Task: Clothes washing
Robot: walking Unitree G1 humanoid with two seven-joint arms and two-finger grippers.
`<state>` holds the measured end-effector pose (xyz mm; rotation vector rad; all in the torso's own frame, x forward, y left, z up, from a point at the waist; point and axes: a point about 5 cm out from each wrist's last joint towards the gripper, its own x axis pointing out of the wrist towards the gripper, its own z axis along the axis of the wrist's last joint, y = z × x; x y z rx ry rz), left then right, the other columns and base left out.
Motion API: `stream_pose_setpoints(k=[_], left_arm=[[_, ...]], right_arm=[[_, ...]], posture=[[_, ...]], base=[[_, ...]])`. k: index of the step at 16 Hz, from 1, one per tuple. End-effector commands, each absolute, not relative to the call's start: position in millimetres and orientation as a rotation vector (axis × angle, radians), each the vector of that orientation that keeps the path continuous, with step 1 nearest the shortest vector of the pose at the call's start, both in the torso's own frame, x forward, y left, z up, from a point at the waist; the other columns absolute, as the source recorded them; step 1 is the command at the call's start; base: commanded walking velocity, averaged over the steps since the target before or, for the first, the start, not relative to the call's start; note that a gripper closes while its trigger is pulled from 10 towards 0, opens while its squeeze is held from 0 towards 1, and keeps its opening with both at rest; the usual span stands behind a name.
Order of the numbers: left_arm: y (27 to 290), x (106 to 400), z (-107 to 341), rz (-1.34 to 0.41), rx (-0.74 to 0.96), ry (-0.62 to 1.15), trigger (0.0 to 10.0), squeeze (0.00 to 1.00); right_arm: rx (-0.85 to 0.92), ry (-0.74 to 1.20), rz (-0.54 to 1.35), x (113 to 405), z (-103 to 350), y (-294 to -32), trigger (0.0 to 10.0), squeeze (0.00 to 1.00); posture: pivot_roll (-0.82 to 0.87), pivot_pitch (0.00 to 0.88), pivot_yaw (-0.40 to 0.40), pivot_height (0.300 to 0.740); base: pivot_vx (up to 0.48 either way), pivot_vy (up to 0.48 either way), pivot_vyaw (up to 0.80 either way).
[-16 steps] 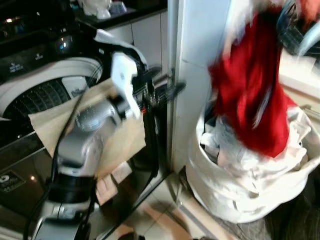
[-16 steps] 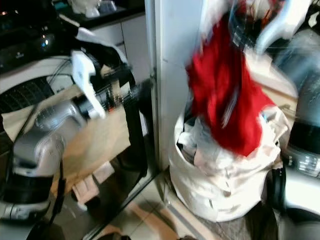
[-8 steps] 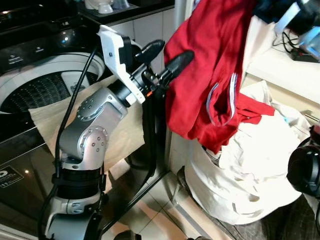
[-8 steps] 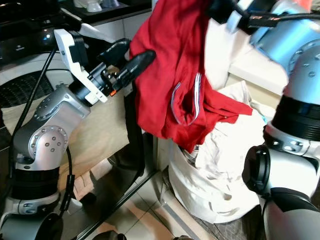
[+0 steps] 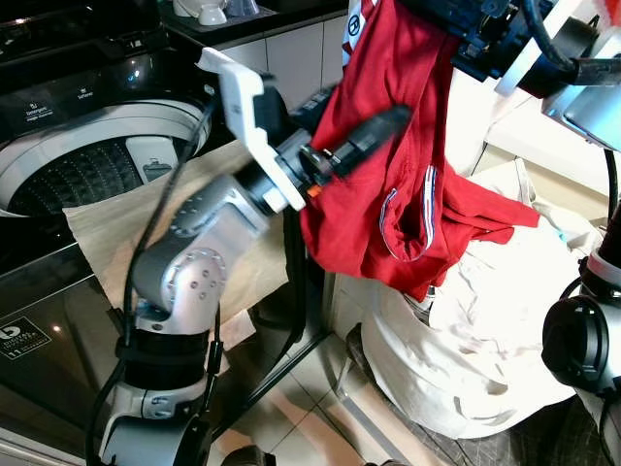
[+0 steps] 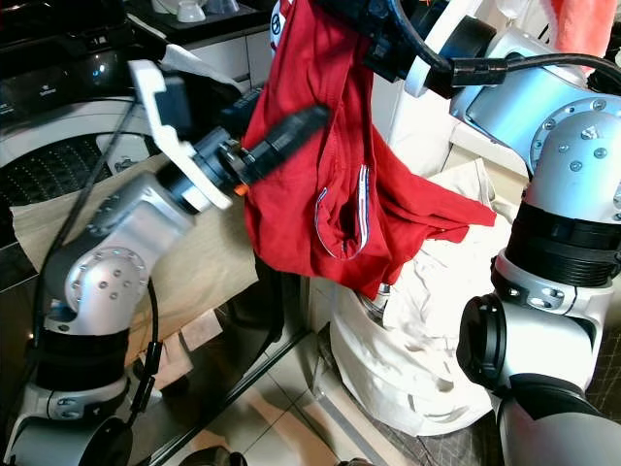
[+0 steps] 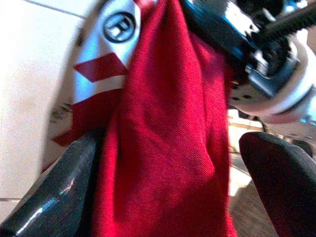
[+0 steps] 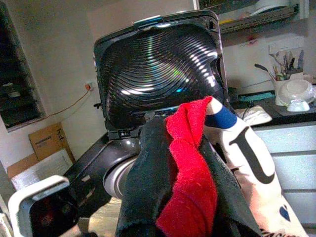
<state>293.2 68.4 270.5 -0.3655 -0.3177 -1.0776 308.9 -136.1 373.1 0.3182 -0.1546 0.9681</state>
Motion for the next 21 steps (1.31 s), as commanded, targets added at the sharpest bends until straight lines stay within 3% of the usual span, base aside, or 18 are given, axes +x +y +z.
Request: stream_pose_setpoints(k=[1, 2, 21], left_arm=[[64.4, 286.8, 269.4, -1.14, -0.373, -0.299, 10.0, 0.67], [65.7, 289.6, 267.1, -1.122, -0.365, -0.272, 0.0, 0.0], [71.7, 286.3, 270.7, -1.183, -0.4, -0.267, 0.0, 0.0]], right_arm=[[0.309, -0.178, 0.989, 302.4, 377.3, -134.8, 0.0, 0.0], [0.311, -0.182, 0.982, 302.1, 377.8, -135.5, 0.0, 0.0], [0.32, -0.174, 0.965, 299.3, 372.4, -132.8, 0.0, 0.0]], posture=[[-0.06, 0.0, 0.017, 0.74], [-0.06, 0.0, 0.019, 0.74], [-0.06, 0.0, 0.033, 0.74]], base=[[0.0, 0.0, 0.0], [0.0, 0.0, 0.0], [0.0, 0.0, 0.0]])
